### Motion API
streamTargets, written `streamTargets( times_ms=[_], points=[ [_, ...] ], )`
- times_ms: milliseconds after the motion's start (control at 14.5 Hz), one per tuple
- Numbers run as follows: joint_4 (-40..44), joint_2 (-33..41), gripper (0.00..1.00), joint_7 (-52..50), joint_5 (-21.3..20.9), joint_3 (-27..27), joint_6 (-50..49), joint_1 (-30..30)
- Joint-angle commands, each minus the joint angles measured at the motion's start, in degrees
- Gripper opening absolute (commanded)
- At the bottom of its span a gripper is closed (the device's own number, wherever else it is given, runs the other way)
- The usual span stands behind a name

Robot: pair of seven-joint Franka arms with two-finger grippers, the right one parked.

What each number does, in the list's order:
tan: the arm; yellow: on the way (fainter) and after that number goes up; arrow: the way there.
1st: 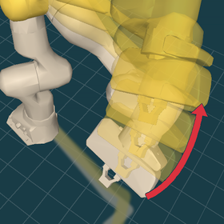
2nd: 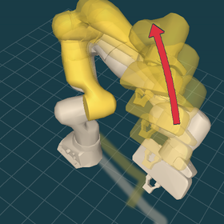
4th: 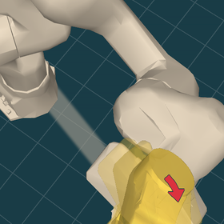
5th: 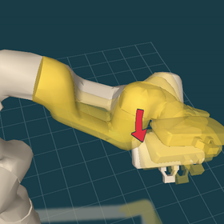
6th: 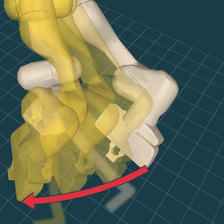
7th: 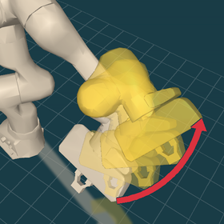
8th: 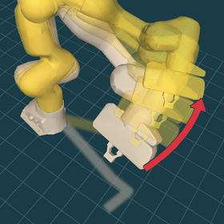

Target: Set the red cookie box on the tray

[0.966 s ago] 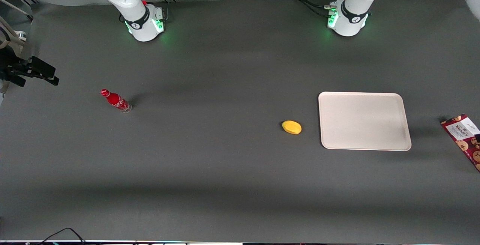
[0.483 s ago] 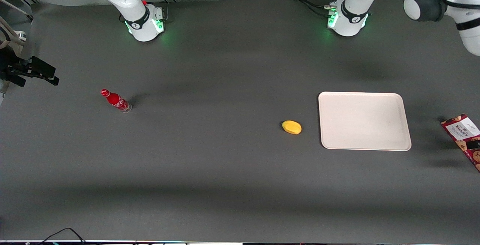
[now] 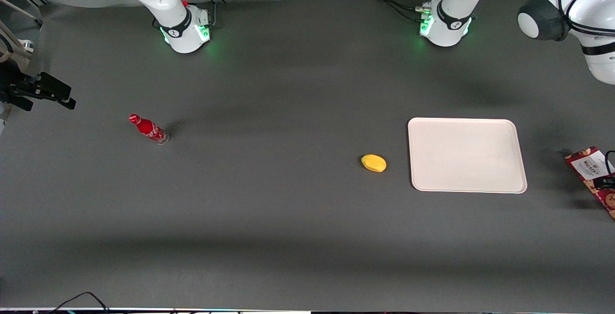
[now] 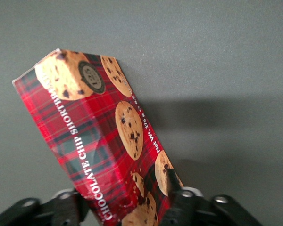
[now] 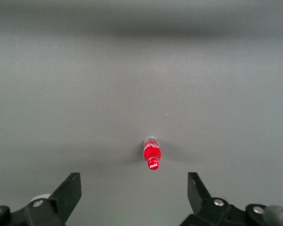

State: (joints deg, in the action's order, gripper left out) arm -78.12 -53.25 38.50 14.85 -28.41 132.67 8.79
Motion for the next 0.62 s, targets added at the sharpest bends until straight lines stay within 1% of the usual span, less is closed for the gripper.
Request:
streamTargets(
  times_ms=[0, 207, 276, 414, 552],
  points=[
    [-0.7, 0.5, 0.0, 1.7, 1.9, -1.2, 0.0, -0.7],
    [-0.5, 1.3, 0.0, 1.8, 1.8, -1.5, -1.4, -0.9],
    [0.1, 1.6, 0.0, 1.7, 1.9, -2.5, -4.0, -1.4],
    [3.6, 3.5, 0.0, 1.2, 1.8, -4.3, -12.6, -2.2],
    [9.4, 3.8, 0.0, 1.0, 1.4, -7.4, -22.5, -3.1]
  ],
)
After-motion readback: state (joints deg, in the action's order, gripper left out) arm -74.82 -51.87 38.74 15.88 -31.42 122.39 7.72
